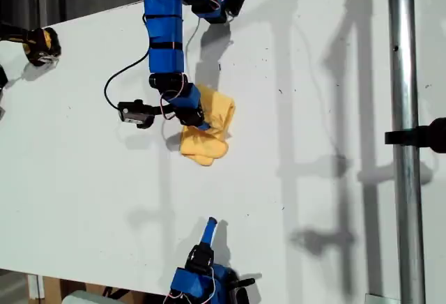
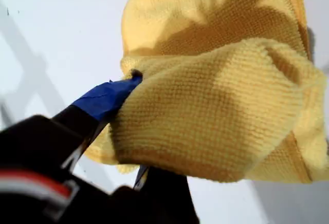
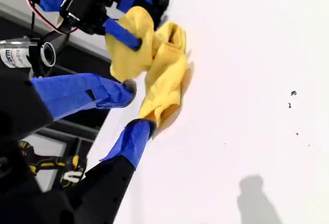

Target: Grasp corners of a towel and fold twice.

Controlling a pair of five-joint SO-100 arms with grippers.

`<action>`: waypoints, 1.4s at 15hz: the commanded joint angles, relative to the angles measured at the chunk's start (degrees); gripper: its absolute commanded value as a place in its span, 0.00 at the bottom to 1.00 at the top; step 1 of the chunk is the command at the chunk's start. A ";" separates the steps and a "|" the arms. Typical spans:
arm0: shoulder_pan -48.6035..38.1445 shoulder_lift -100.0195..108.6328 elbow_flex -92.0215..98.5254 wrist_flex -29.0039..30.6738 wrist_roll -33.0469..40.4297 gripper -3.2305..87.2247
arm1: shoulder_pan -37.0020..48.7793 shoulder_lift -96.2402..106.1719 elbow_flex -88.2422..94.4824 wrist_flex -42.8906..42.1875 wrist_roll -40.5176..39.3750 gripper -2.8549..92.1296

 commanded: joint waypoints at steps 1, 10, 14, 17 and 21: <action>0.26 0.35 -1.67 -0.09 -0.70 0.15 | 1.41 -4.48 -6.24 -3.16 -0.79 0.03; -0.18 0.35 -1.49 -0.35 -0.88 0.15 | 4.31 -5.01 -19.34 -4.22 -10.20 0.50; -0.35 0.35 -1.32 -0.35 -0.44 0.19 | 7.56 9.58 -12.39 -1.23 -10.11 0.34; -0.88 0.44 -0.26 -0.97 0.18 0.19 | 8.70 25.14 0.35 12.13 -5.98 0.05; -0.97 0.44 2.20 -1.32 -0.97 0.22 | 3.87 52.47 28.56 19.69 4.39 0.03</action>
